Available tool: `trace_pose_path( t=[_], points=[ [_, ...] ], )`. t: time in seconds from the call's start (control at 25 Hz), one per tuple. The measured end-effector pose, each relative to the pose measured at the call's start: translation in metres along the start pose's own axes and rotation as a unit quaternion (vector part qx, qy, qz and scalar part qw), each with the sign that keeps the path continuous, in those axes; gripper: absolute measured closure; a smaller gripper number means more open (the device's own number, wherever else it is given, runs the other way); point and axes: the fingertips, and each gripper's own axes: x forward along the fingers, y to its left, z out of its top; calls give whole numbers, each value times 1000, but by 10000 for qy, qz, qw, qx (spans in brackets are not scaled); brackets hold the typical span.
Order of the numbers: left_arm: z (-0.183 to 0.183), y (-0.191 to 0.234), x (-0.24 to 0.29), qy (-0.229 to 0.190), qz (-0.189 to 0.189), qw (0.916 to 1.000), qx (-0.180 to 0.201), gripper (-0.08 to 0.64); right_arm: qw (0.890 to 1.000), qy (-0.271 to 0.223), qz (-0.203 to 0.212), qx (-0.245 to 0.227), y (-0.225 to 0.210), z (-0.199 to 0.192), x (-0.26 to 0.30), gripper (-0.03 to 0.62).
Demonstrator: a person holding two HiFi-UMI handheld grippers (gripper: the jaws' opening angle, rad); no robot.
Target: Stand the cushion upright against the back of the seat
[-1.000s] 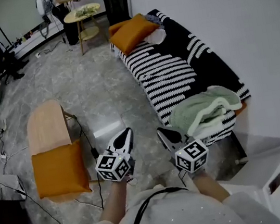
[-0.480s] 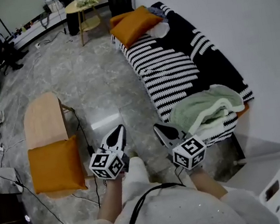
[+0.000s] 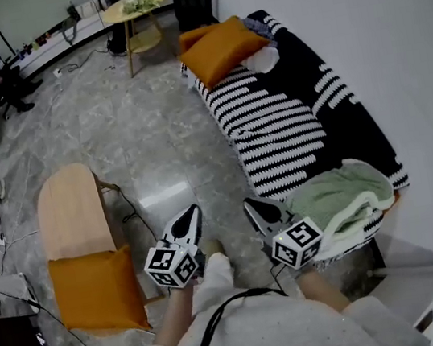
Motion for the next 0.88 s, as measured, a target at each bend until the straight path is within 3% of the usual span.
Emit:
trace_pose_path(
  t=[0.32,0.88],
  points=[
    [69,94,78,-119,-236,9995,157,537,9993,-227,-183,-219,-40,53,116,574],
    [103,168,149,-185,-339,9993,14,537,9987,-23,-373,-341,-91,80,208,574]
  ],
)
